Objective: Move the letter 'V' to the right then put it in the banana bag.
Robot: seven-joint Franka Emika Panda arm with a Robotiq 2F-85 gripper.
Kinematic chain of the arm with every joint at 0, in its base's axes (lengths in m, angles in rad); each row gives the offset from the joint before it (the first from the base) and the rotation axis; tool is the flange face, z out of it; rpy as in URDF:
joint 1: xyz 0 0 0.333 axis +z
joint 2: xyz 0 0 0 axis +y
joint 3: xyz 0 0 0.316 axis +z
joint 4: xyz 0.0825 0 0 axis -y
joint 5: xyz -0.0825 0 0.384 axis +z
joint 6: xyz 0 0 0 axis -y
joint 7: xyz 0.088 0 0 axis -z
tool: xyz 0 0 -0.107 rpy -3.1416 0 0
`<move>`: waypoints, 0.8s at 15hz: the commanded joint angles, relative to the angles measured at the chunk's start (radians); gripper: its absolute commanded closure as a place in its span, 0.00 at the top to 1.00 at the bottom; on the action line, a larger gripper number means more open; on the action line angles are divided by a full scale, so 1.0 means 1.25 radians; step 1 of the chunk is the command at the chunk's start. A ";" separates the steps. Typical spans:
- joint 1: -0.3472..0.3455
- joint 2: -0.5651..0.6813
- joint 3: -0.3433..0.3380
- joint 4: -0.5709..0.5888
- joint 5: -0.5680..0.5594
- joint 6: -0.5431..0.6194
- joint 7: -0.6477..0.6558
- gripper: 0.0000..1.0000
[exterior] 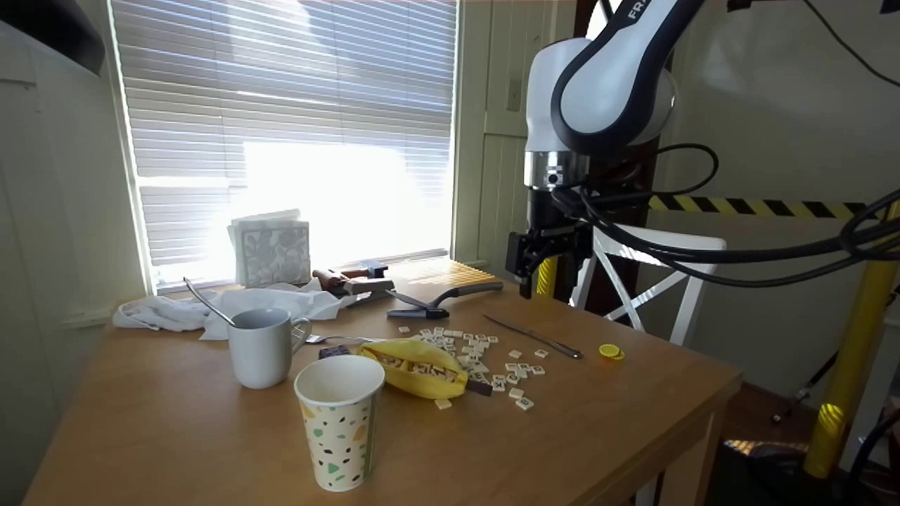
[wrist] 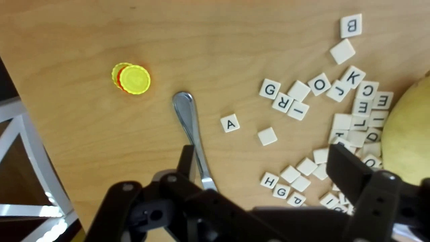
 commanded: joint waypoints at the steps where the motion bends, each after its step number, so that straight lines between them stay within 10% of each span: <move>1: -0.049 -0.001 0.048 0.002 -0.004 -0.008 -0.042 1.00; 12: -0.143 0.066 0.107 0.013 0.071 0.074 -0.222 1.00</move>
